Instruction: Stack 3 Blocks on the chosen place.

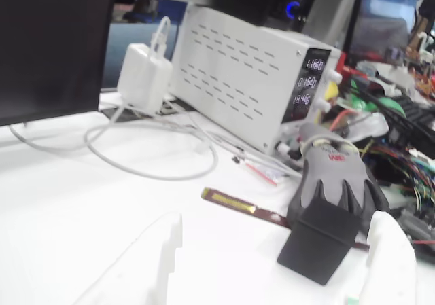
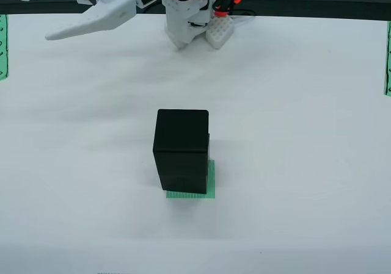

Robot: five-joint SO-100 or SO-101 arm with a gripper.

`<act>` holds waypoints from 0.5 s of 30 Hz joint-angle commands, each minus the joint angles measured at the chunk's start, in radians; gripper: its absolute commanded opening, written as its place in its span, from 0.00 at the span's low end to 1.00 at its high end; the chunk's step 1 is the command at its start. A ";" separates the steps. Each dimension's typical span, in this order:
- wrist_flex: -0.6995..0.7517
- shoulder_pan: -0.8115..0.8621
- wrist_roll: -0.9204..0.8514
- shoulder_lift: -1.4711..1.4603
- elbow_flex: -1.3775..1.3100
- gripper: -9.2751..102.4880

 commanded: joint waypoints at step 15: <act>0.123 0.224 -0.006 -0.137 0.046 0.37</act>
